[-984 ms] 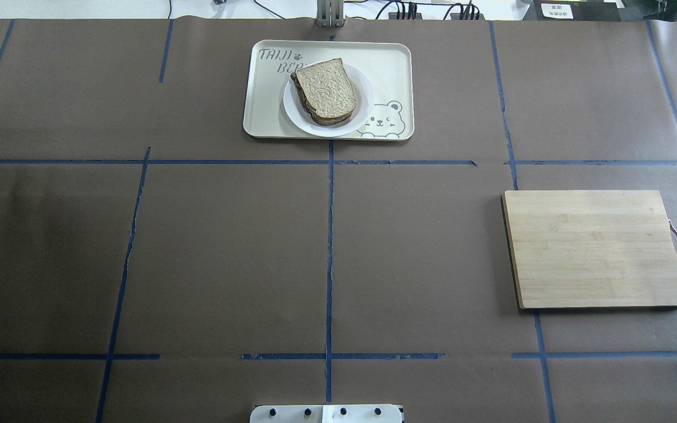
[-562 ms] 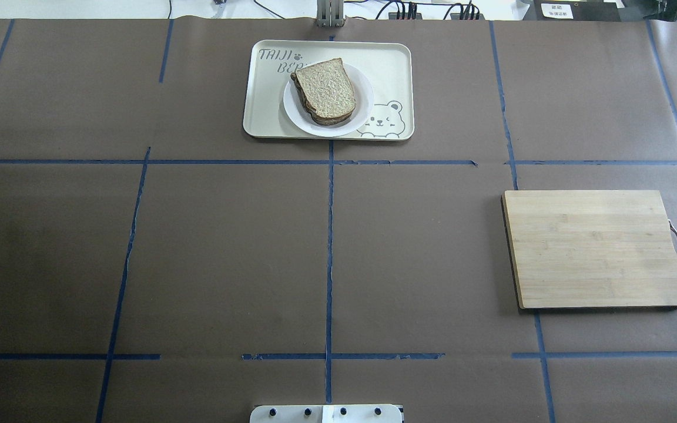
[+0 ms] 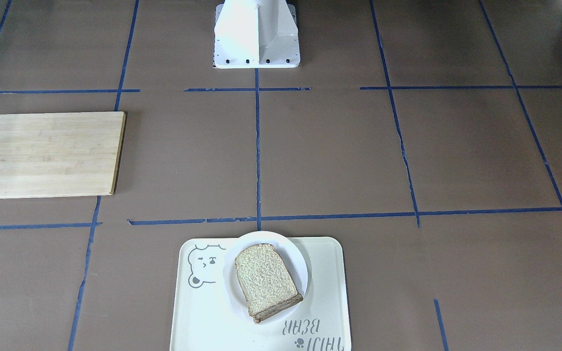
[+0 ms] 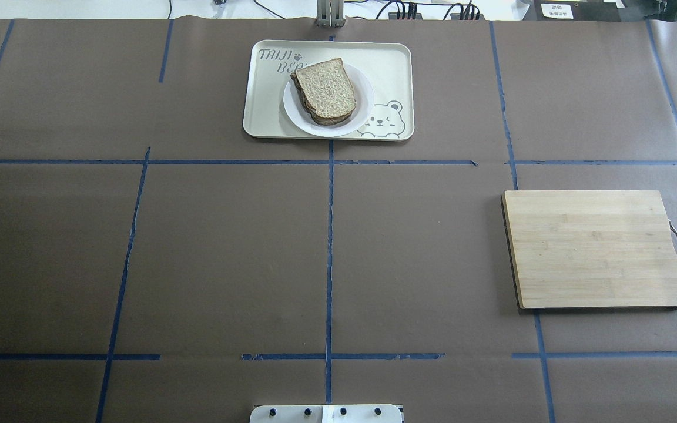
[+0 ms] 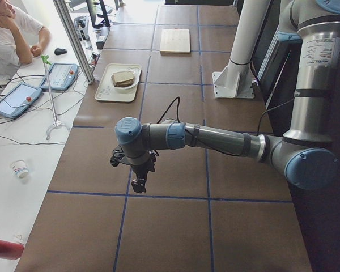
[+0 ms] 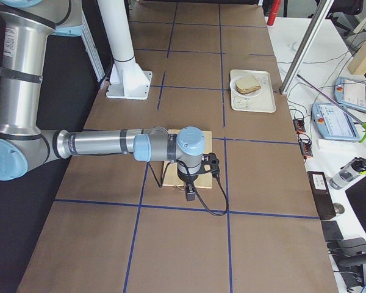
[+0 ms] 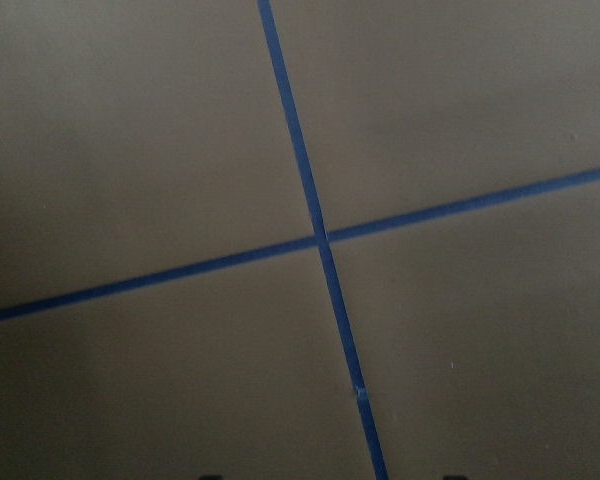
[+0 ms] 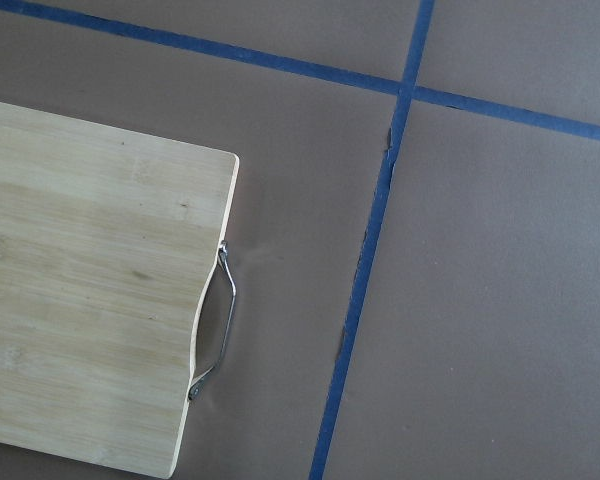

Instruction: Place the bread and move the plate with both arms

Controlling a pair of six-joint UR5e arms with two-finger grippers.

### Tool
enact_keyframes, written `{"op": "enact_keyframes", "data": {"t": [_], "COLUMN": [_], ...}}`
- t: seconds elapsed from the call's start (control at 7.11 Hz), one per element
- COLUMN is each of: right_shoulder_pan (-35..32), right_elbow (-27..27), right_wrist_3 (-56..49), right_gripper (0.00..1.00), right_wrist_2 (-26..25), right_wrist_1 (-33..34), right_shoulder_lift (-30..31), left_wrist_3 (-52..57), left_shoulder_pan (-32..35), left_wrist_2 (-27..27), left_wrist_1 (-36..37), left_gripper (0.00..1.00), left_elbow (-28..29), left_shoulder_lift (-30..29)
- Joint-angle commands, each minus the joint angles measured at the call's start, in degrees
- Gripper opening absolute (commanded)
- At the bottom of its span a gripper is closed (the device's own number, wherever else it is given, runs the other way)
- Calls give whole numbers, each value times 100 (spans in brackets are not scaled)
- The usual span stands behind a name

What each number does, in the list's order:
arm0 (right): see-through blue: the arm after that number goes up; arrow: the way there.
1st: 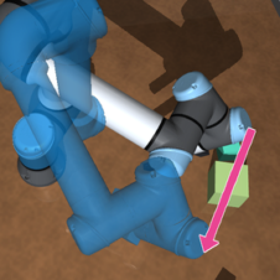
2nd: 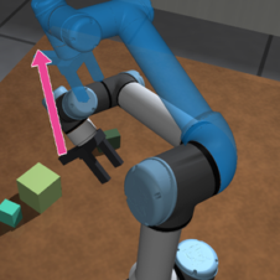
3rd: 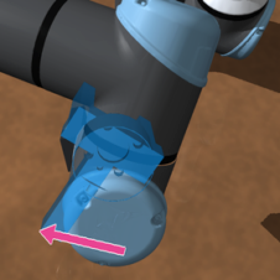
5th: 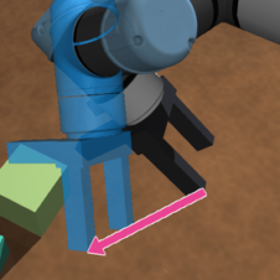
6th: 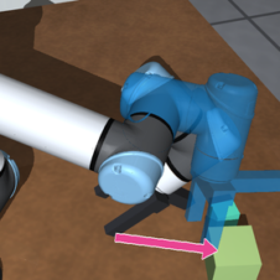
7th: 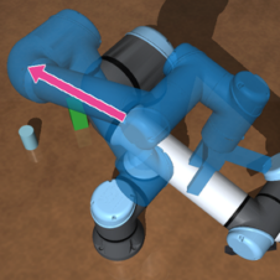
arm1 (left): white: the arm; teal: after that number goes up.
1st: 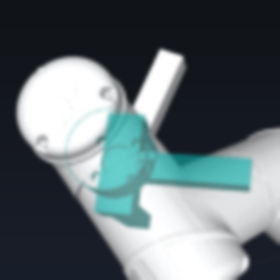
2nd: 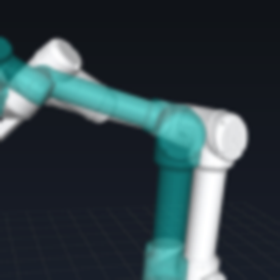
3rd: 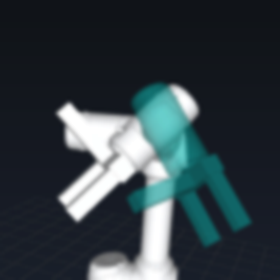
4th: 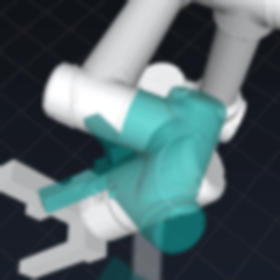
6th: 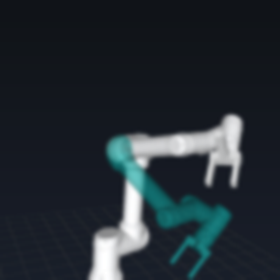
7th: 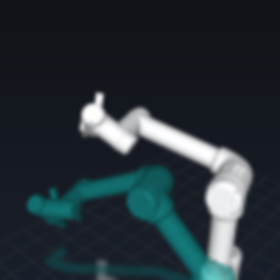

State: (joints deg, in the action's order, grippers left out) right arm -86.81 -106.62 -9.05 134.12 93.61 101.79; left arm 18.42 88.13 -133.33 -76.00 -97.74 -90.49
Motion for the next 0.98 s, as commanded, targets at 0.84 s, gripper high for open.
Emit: {"op": "enact_keyframes", "data": {"t": [0.84], "right_shoulder_pan": [-99], "right_elbow": [-87], "right_wrist_3": [-53], "right_gripper": [100], "right_wrist_2": [-246], "right_wrist_1": [535], "right_shoulder_lift": [-18], "left_wrist_3": [-998], "left_shoulder_pan": [82], "left_wrist_2": [-501], "left_wrist_1": [-397], "left_gripper": [100], "left_elbow": [-79], "left_shoulder_lift": [155]}}
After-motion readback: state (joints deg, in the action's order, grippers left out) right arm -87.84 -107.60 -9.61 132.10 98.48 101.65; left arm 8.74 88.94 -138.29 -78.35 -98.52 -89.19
